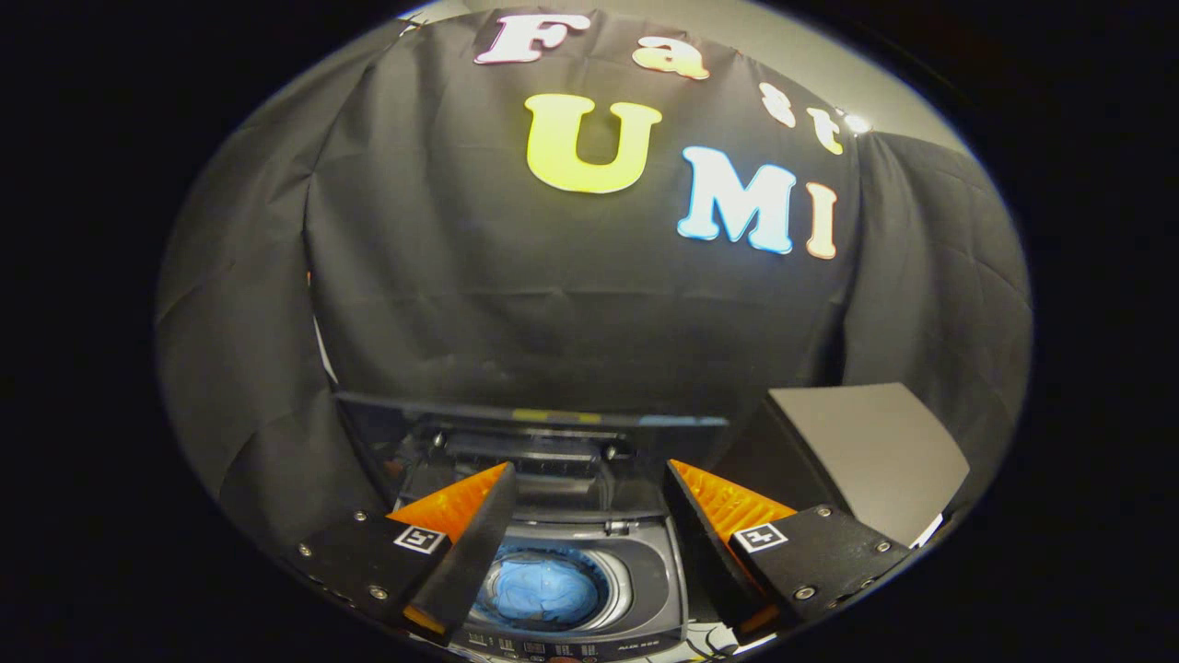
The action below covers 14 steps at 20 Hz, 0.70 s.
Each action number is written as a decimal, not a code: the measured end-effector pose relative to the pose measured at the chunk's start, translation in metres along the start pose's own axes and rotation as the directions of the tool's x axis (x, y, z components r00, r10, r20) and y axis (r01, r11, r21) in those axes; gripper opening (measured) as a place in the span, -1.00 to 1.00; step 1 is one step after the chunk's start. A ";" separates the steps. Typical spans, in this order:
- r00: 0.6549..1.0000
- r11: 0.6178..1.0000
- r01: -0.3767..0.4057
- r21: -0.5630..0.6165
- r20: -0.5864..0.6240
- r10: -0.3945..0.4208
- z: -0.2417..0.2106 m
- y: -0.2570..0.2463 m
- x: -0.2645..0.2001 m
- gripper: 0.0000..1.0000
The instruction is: Put the clothes into the washing machine and then close the washing machine lid.
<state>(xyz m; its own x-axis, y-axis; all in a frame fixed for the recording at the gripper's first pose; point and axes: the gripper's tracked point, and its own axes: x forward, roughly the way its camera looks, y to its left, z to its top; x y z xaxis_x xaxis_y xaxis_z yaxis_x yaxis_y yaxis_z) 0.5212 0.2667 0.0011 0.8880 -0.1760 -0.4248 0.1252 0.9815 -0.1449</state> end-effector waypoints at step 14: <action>0.992 0.993 -0.057 0.105 -0.108 0.068 0.030 0.001 0.123 0.95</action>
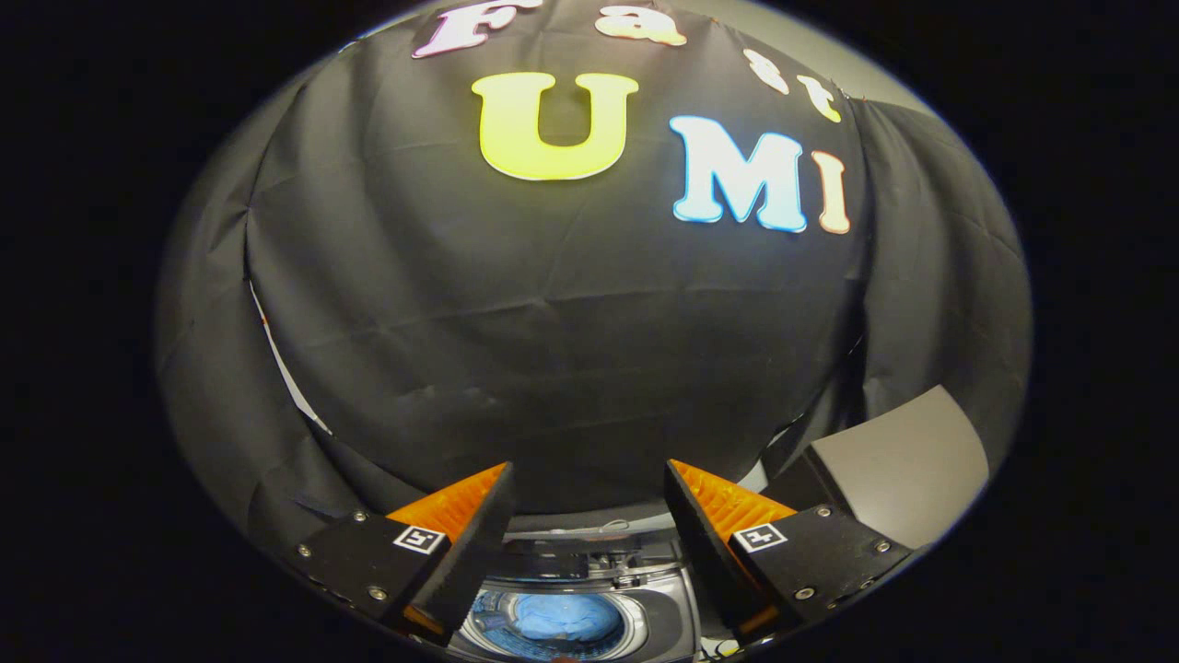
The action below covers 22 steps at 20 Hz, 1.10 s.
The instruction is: Put the clothes into the washing machine and then close the washing machine lid.
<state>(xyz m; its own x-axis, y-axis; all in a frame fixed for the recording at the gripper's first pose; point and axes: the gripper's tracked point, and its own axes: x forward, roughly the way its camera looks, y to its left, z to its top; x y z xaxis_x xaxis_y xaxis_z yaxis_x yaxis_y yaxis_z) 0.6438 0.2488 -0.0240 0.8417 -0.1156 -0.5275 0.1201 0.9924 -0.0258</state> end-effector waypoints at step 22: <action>0.992 0.997 -0.071 -0.027 -0.104 0.068 -0.038 0.027 0.033 0.94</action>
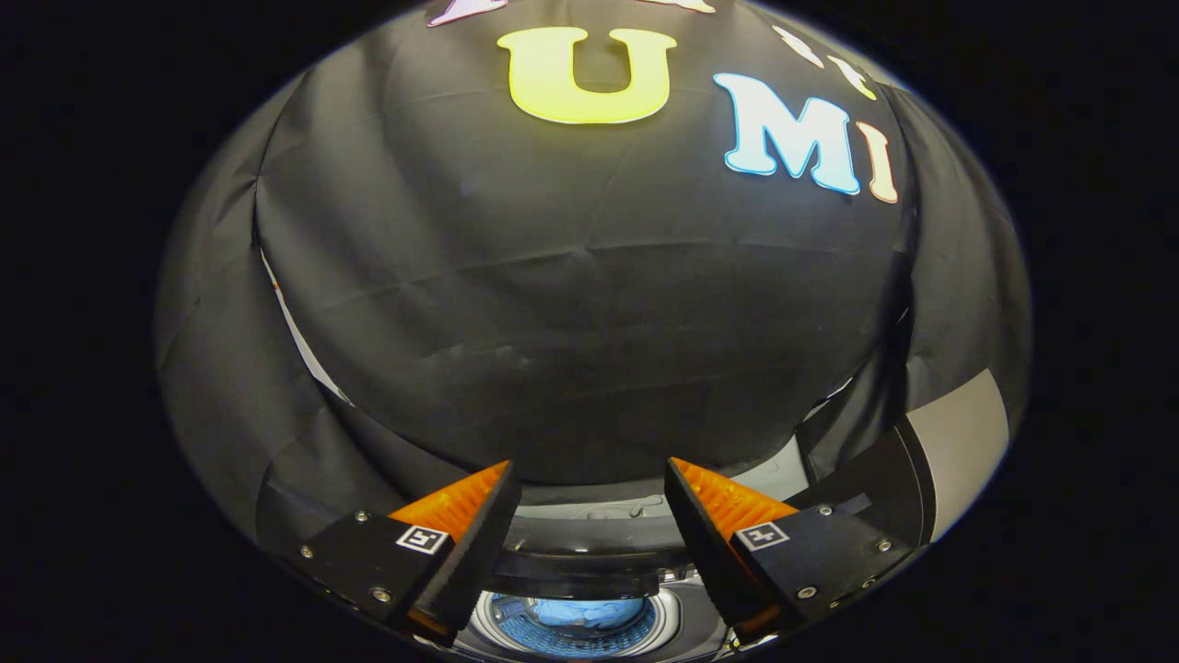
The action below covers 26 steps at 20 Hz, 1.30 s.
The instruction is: Put the clothes into the washing machine and then close the washing machine lid.
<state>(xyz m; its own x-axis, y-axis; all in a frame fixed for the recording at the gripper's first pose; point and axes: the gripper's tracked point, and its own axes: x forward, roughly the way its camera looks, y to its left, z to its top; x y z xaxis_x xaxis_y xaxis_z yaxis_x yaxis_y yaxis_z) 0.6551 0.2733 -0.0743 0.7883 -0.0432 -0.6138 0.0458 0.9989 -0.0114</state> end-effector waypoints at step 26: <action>0.999 1.000 0.020 0.016 0.043 -0.021 -0.029 -0.009 -0.030 -0.98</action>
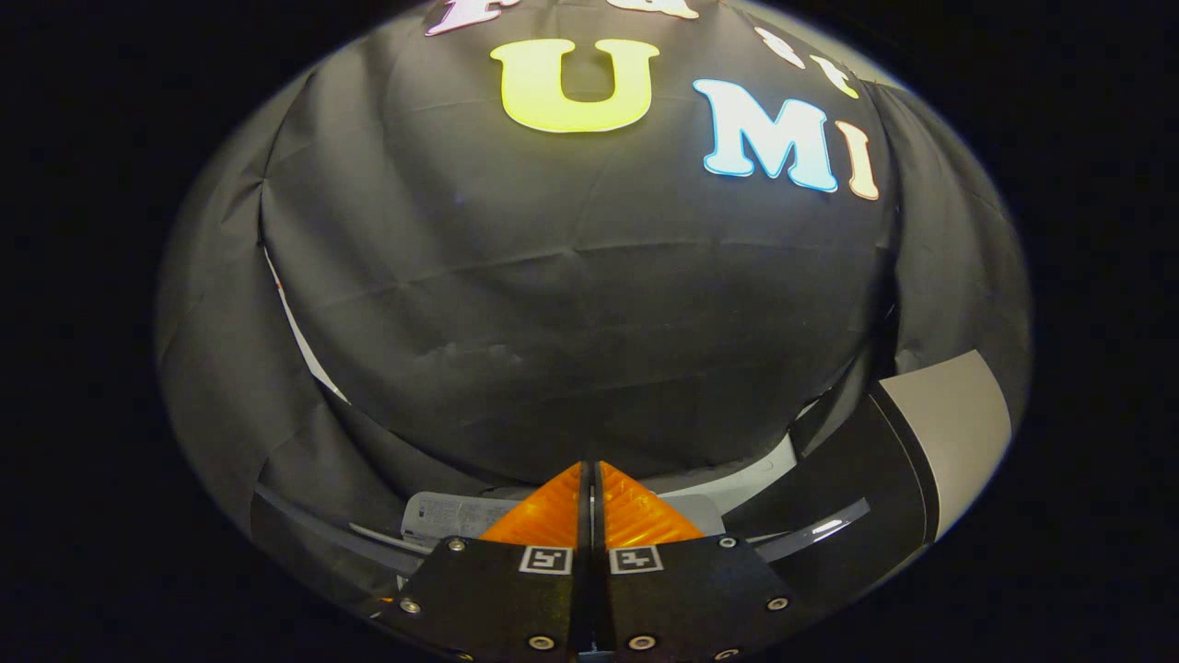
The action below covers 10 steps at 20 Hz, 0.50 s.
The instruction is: Put the clothes into the washing machine and then close the washing machine lid.
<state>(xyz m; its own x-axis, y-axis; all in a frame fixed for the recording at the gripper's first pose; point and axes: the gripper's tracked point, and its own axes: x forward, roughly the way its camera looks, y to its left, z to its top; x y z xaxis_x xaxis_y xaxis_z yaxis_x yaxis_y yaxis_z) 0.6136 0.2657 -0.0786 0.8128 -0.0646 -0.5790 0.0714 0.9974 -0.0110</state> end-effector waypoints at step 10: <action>0.999 0.999 -0.030 -0.034 0.028 0.031 -0.019 0.029 -0.019 0.68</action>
<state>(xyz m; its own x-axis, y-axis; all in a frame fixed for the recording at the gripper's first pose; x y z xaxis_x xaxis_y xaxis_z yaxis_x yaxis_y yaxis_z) 0.5894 0.2961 -0.0837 0.8306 -0.0349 -0.5558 0.0275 0.9994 -0.0217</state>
